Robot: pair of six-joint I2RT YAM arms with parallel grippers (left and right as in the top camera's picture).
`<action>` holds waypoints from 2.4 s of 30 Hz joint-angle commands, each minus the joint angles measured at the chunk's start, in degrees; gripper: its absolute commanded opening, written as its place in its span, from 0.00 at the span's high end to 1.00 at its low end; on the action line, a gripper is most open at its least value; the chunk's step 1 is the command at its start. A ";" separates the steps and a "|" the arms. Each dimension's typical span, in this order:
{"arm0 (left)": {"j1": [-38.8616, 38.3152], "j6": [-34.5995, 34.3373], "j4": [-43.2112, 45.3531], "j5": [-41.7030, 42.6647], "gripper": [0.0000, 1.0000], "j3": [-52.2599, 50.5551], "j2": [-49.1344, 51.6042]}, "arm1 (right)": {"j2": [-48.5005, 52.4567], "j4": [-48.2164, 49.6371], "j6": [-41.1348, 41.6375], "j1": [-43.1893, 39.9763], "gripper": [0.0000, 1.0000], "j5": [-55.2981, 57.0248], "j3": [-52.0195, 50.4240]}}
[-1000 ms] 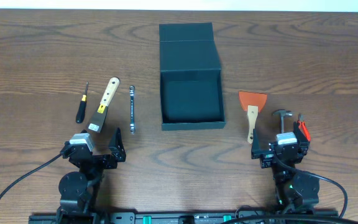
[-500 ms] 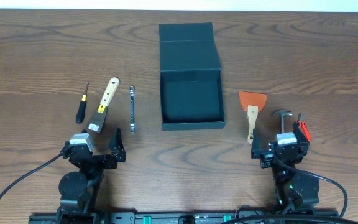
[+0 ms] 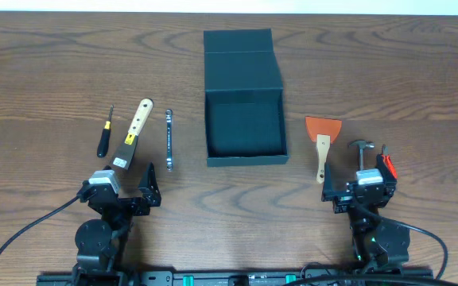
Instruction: Pack container
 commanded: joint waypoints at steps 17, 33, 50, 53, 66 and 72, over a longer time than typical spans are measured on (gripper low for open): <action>-0.28 4.13 -30.73 0.33 0.02 35.28 36.30 | 32.04 -30.97 20.37 -0.52 0.01 -10.99 33.83; -0.28 4.50 -36.59 -0.74 0.01 41.35 50.16 | 69.00 -59.65 16.52 -0.46 0.01 -14.99 65.61; -0.28 4.48 -37.24 -0.74 0.02 41.35 50.16 | 85.42 -48.39 21.31 -0.35 0.01 3.10 65.61; -0.28 4.48 -37.27 -0.74 0.02 41.35 50.16 | 88.06 -47.28 21.73 -0.35 0.02 2.08 65.59; -0.28 4.50 -37.27 -0.74 0.01 41.35 50.16 | 90.84 -45.27 25.77 0.79 0.01 2.12 61.70; -0.28 4.50 -37.27 -0.74 0.01 41.35 50.16 | 90.84 -38.99 26.82 1.90 0.01 1.46 54.71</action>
